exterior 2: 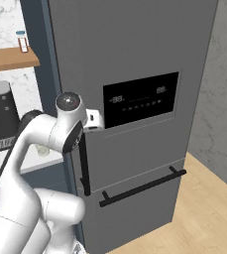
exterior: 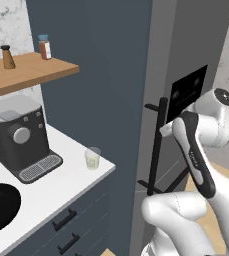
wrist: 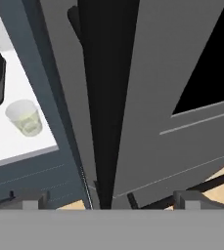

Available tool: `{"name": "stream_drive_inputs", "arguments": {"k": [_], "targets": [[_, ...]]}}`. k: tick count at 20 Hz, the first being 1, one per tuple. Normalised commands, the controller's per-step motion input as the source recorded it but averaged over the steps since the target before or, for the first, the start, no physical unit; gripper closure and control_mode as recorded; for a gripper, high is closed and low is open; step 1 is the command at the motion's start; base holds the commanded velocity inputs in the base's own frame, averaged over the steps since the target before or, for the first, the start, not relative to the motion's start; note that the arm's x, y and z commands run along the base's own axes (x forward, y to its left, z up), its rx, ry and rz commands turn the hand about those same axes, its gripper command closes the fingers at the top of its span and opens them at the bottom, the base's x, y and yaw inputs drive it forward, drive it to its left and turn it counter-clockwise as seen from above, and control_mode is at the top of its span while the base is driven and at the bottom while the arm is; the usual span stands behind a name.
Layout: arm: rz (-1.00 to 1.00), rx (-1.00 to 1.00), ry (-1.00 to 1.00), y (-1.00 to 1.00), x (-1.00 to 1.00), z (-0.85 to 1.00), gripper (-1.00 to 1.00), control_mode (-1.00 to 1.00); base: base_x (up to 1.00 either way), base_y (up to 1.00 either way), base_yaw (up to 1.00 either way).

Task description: Grab a lemon wedge from the fridge and one ice cube from the ice bowl, and put them in the glass of lemonade.

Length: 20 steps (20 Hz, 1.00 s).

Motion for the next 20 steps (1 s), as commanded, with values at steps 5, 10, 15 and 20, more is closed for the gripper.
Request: {"name": "stream_drive_inputs", "arguments": {"k": [5, 10, 15, 20], "targets": [[0.04, 0.0, 0.0, 0.14, 0.45, -0.17, -1.0, -1.0, 0.0, 0.0, 0.0], [0.0, 0.0, 0.02, 0.27, 0.43, -0.09, -1.0, -1.0, 0.0, 0.0, 0.0], [0.0, 0.0, 0.0, -0.03, 0.59, -0.35, -1.0, -1.0, 0.0, 0.0, 0.0], [0.0, 0.05, 0.0, -0.12, 0.37, -0.32, -1.0, -1.0, 0.0, 0.0, 0.0]]}}
